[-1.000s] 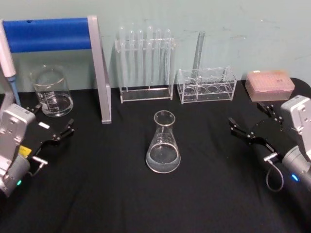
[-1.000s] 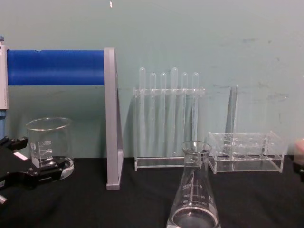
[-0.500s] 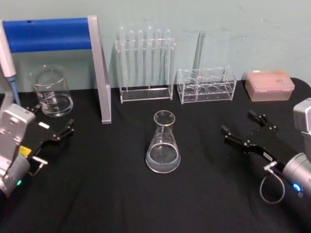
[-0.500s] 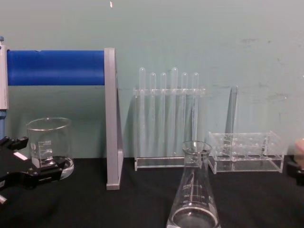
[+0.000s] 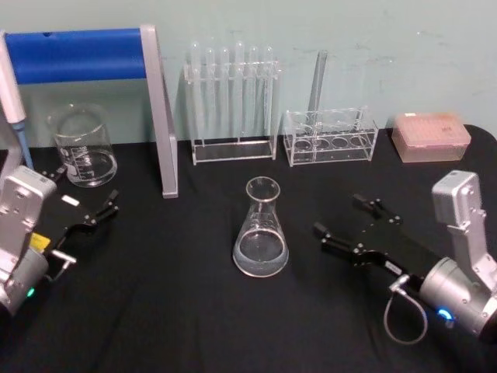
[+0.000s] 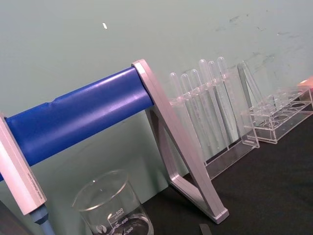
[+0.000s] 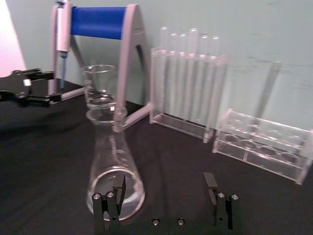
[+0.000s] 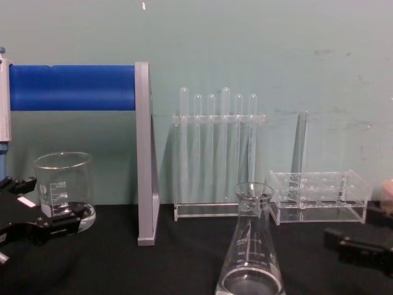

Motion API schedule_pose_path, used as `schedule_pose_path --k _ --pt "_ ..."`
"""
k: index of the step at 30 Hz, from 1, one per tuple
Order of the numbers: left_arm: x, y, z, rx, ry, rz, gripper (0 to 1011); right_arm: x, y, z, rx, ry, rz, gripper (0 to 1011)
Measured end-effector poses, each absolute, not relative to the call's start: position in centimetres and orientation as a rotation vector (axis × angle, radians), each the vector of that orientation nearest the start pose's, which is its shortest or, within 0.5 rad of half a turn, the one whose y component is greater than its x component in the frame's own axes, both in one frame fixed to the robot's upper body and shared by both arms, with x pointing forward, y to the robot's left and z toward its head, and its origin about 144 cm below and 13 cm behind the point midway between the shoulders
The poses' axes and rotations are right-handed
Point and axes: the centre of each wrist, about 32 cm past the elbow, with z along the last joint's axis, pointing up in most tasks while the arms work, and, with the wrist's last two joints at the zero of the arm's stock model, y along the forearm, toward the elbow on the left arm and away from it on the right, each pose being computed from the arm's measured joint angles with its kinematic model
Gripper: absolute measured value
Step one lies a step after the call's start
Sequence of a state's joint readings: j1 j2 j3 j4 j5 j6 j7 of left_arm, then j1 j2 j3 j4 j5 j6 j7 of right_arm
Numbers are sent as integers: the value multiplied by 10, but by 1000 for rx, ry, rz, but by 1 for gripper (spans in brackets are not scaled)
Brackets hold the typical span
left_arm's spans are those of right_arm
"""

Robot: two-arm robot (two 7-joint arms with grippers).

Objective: Grasp the erlenmeyer flask with one hand, shake it three times, then place it back.

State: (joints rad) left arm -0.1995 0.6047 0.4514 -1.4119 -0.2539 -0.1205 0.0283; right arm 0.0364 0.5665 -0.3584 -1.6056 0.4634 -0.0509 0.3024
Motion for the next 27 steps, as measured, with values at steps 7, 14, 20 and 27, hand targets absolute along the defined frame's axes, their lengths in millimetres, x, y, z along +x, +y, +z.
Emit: schedule_pose_path --k 7,14,20,27 --pt "489 310 1140 304 -285 1248 1001 455 -269 1145 -121 -16 -880 1000" --pt "489 310 1140 304 -285 1248 1001 465 -251 1142 -119 -41 -838 1000" --pt "489 310 1140 304 -285 1248 1001 475 -236 1140 -115 -66 -825 1000" --pt "489 310 1140 305 -285 1248 1001 489 -221 1138 -107 -80 -821 1000"
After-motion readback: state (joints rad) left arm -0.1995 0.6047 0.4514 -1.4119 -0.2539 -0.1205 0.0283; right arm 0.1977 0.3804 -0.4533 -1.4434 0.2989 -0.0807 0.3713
